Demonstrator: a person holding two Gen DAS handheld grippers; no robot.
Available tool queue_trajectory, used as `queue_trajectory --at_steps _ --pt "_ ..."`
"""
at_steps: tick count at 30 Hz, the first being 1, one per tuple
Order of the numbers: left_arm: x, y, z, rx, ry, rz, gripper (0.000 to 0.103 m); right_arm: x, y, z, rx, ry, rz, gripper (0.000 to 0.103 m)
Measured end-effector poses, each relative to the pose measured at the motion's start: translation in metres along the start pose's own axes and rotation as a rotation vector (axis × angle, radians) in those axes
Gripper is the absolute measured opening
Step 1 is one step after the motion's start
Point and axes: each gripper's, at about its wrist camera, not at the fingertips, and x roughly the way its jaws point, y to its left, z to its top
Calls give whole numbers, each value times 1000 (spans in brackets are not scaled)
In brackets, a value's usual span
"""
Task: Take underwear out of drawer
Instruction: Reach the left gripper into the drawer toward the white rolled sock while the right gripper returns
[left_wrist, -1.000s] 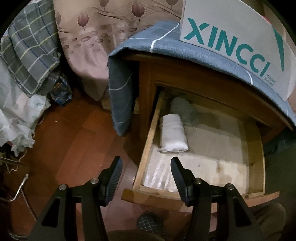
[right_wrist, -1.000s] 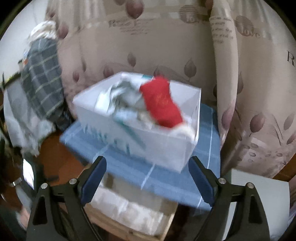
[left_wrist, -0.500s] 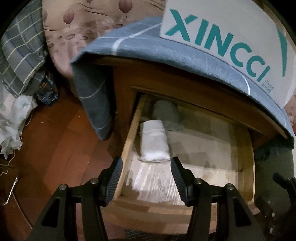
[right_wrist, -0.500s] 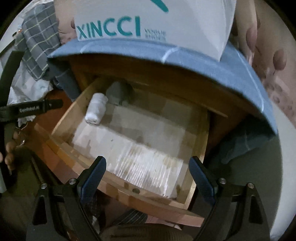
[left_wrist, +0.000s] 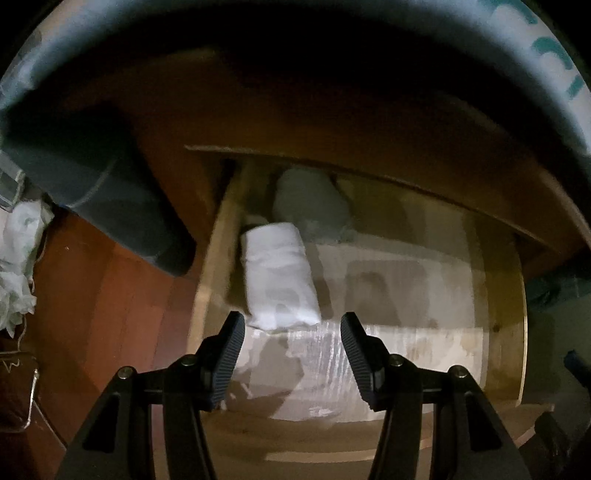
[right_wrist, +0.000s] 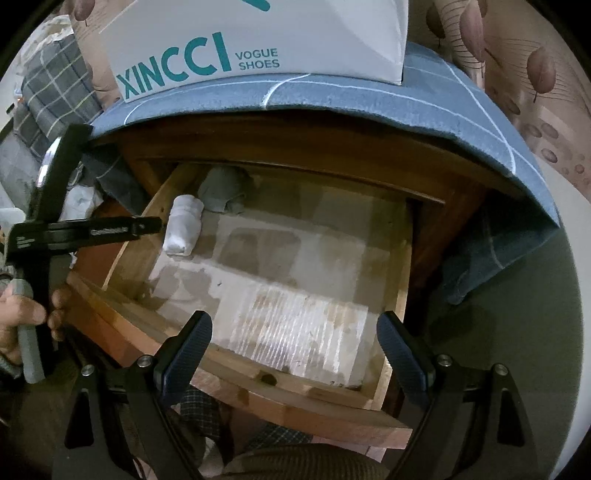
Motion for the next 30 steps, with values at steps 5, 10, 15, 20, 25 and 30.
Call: queue_trajectory --at_steps 5,10,15,20,25,30 --pt "17 -3 5 19 66 10 56 1 -4 0 29 1 8 89" --pt "26 -5 6 61 112 -9 56 2 -11 -1 70 1 19 89" --pt "36 -1 8 -24 138 -32 56 2 -14 -2 95 6 32 89" --pt "41 2 8 -73 145 -20 56 3 -14 -2 97 7 35 89" --pt "42 9 8 -129 157 -21 56 5 -15 -1 102 13 45 89" --pt "47 26 6 -286 194 -65 55 4 -17 -2 113 10 56 89"
